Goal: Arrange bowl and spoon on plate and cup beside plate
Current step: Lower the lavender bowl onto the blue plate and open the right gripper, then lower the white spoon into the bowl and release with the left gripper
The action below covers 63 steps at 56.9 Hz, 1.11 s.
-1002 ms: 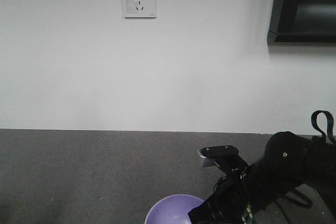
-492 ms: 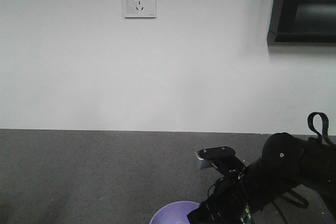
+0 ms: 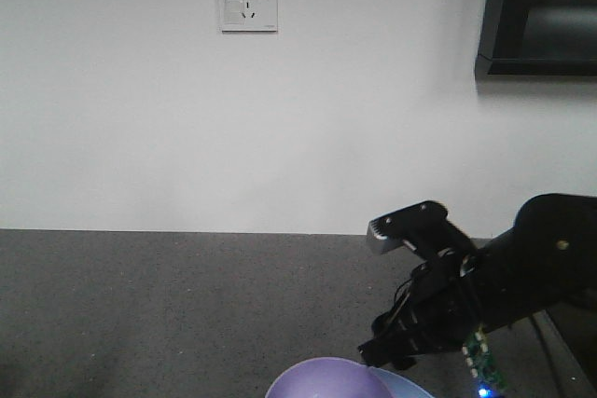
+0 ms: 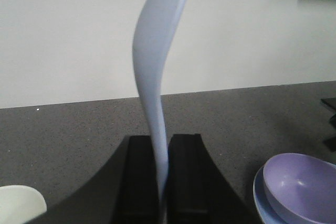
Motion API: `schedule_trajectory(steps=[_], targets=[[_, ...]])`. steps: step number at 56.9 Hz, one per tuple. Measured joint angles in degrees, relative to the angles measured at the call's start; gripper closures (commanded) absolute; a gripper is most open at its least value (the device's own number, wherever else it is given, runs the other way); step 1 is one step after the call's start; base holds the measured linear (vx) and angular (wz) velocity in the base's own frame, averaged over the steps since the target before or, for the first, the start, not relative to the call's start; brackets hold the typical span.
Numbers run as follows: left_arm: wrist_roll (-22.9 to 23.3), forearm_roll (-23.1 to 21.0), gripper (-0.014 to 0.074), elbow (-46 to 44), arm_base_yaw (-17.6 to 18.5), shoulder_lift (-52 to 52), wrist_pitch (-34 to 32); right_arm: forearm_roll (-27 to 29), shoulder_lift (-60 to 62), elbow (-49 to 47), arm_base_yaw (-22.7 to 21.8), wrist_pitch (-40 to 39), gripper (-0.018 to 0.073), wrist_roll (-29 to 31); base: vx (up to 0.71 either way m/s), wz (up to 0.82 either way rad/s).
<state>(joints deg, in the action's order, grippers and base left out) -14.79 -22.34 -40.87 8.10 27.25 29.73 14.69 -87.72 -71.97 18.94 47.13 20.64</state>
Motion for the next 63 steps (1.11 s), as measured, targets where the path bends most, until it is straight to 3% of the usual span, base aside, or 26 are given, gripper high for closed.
schedule_trajectory(steps=[8,19,35,52,63], targets=[[0.13,0.0,0.0593,0.0,0.0,0.0,1.79,-5.16,8.72,-0.03,0.0,1.62,0.0571,-3.28,0.0,0.0],[-0.29,0.0,0.0594,0.0,0.0,1.15,7.65,-7.38,22.14,5.82,0.0,1.27,0.0571,-5.38,0.0,0.0],[-7.17,-0.78,0.0596,-4.35,0.0,12.35,17.56,-7.24,40.56,25.38,0.0,-3.02,0.0568,-5.43,0.0,0.0],[-14.58,-12.05,0.0596,-17.08,0.04,31.38,26.24,-7.24,50.81,37.22,0.0,-4.68,0.0568,-5.43,0.0,0.0],[-14.89,-13.48,0.0596,-22.94,4.3,42.81,30.15,-7.19,51.36,38.15,0.0,-5.87,0.0568,-5.37,0.0,0.0]])
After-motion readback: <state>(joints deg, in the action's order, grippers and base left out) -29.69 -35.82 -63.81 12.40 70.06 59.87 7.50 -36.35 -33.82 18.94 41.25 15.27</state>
